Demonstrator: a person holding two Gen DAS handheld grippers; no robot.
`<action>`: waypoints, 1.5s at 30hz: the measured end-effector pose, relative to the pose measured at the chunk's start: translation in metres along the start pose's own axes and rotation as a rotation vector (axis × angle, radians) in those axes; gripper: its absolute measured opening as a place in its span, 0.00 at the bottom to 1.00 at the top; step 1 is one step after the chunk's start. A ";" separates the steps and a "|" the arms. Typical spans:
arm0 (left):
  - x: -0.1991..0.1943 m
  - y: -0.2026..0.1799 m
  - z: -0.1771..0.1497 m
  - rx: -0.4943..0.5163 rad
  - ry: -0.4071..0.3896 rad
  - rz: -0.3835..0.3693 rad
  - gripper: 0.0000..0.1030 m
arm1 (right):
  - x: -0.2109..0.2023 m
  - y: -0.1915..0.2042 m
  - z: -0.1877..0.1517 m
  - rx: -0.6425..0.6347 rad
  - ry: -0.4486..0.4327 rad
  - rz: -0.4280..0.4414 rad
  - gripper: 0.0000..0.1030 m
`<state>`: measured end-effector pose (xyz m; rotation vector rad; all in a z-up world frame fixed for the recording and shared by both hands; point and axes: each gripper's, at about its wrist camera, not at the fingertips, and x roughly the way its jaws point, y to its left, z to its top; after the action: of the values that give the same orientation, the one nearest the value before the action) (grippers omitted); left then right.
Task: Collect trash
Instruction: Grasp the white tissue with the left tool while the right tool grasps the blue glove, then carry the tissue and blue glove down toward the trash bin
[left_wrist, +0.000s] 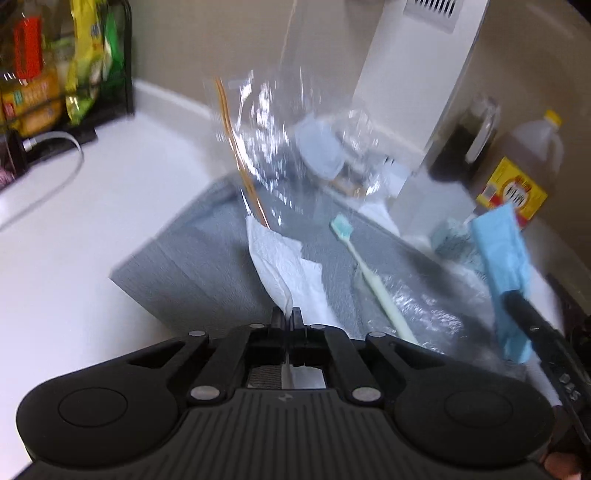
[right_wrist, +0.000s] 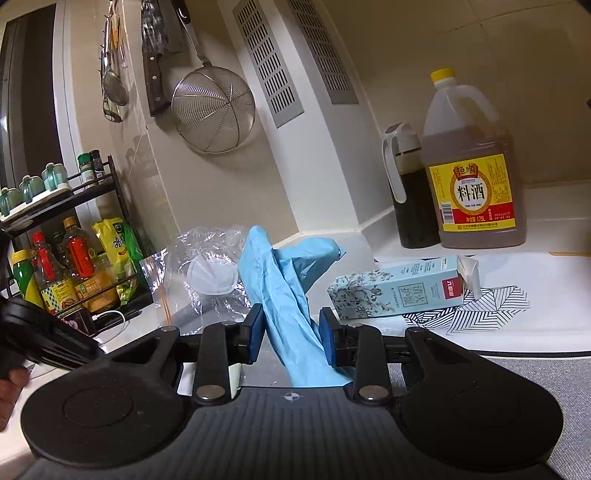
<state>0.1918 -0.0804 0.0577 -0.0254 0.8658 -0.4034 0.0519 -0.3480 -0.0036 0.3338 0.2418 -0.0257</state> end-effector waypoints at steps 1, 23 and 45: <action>-0.009 0.002 0.000 -0.001 -0.019 -0.006 0.01 | -0.001 0.000 0.000 0.000 -0.005 0.001 0.33; -0.157 0.061 -0.146 0.077 -0.103 0.061 0.01 | -0.030 0.011 -0.003 0.021 -0.073 0.015 0.33; -0.175 0.098 -0.275 0.061 -0.024 0.058 0.01 | -0.197 0.160 -0.116 -0.159 0.323 0.205 0.32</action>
<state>-0.0811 0.1104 -0.0108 0.0516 0.8287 -0.3742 -0.1557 -0.1619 -0.0118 0.2015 0.5255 0.2505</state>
